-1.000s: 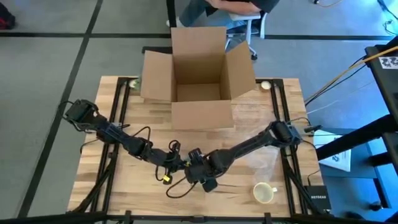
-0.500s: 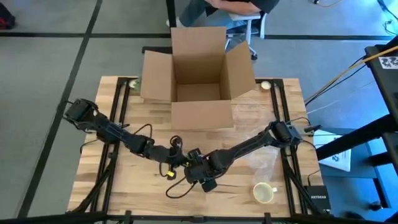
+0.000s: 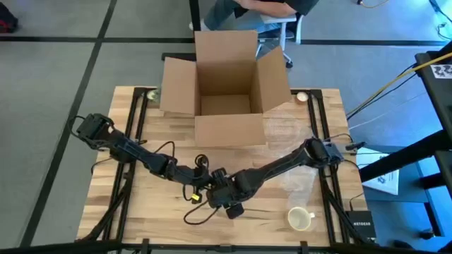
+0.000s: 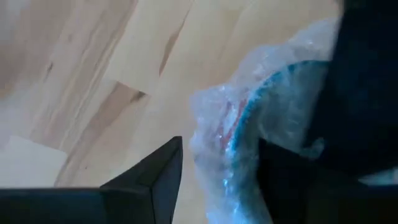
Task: Wrap mug
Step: Wrap the red mug with the bubble wrap
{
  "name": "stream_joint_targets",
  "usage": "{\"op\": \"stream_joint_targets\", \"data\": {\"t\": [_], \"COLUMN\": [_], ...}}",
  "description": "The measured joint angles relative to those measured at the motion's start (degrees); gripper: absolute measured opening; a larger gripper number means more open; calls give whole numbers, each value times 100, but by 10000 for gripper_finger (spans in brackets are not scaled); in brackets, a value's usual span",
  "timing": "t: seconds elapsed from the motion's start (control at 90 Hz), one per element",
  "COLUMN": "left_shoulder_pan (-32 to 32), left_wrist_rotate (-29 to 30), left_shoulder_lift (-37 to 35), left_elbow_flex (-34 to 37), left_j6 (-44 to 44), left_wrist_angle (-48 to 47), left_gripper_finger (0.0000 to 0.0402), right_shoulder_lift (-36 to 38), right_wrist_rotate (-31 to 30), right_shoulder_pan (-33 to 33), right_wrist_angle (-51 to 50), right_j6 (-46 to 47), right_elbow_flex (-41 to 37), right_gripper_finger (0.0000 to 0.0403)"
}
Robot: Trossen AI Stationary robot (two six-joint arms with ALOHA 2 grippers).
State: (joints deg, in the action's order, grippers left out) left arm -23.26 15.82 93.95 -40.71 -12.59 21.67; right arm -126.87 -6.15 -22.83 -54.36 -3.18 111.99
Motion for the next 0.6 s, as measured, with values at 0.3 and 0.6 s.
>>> {"op": "stream_joint_targets", "data": {"t": [0.3, 0.6], "left_shoulder_pan": [-34, -37], "left_wrist_rotate": [-40, -43], "left_shoulder_lift": [33, 33], "left_elbow_flex": [24, 26], "left_j6": [23, -4], "left_wrist_angle": [-79, -55], "left_gripper_finger": [0, 0], "right_shoulder_lift": [11, 21], "right_wrist_rotate": [-28, -25], "right_shoulder_pan": [2, -2], "right_wrist_angle": [-903, -946], "right_j6": [291, 453], "right_elbow_flex": [739, 789], "right_gripper_finger": [172, 172]}}
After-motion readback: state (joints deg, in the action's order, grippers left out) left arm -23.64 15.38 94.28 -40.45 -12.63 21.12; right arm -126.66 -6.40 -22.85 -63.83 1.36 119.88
